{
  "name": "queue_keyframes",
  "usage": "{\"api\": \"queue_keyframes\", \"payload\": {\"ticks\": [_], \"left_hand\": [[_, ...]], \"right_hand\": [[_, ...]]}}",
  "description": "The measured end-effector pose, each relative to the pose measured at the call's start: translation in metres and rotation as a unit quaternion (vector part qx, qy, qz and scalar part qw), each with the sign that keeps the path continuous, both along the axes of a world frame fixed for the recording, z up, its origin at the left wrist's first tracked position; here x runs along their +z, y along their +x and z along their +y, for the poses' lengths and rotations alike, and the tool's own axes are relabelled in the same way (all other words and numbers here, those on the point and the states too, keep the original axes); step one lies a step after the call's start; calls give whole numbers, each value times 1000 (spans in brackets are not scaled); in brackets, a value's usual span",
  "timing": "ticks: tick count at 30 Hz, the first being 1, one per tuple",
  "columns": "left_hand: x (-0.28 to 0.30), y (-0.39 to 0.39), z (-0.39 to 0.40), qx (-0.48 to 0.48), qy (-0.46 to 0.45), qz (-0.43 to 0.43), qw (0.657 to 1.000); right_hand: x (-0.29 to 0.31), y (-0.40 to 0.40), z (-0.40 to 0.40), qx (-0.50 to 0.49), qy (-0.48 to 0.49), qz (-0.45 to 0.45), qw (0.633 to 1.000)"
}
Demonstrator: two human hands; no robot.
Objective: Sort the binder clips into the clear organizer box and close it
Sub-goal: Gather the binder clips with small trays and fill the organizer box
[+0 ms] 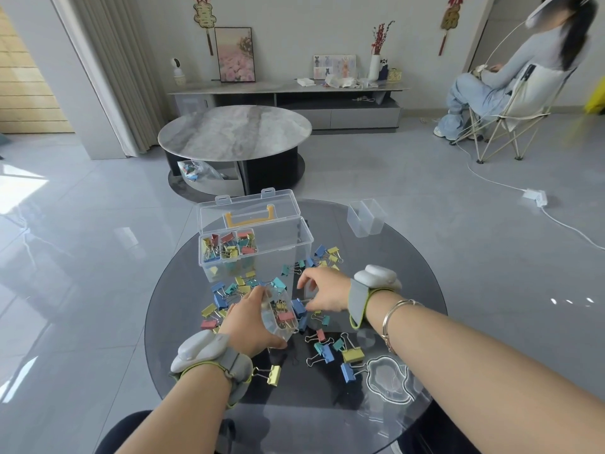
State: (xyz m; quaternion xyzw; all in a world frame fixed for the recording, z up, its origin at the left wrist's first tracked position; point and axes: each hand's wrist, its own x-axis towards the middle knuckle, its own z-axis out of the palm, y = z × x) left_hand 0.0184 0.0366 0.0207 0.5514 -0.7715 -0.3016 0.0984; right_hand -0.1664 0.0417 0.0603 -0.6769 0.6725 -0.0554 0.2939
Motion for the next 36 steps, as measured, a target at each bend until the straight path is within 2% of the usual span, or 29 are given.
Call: {"api": "queue_keyframes", "payload": {"ticks": [3, 6, 8, 14, 18, 22, 27, 32, 34, 36], "left_hand": [[-2, 3, 0, 33, 29, 65, 997], [-3, 5, -1, 92, 66, 188, 976], [-3, 5, -2, 100, 54, 215, 970], [-6, 9, -3, 39, -2, 171, 984], [-9, 19, -6, 44, -39, 141, 988], [-12, 31, -11, 13, -27, 74, 997], [-16, 32, -14, -7, -12, 70, 997], [-15, 32, -15, 4, 4, 88, 996], [-16, 33, -15, 7, 5, 85, 996], [-16, 32, -15, 9, 3, 79, 997]], "right_hand": [[-18, -6, 0, 38, 31, 102, 994], [-34, -5, -3, 67, 43, 126, 989], [-43, 0, -8, 66, 16, 132, 989], [-52, 8, -24, 57, -37, 126, 990], [-52, 24, -33, 73, -46, 118, 989], [-55, 40, -45, 86, -80, 127, 985], [-55, 38, -49, 17, -93, 134, 987], [-22, 19, -44, -71, -138, 15, 988], [-4, 16, -41, -58, -143, -28, 988], [11, 19, -35, 0, -118, -42, 992]]}}
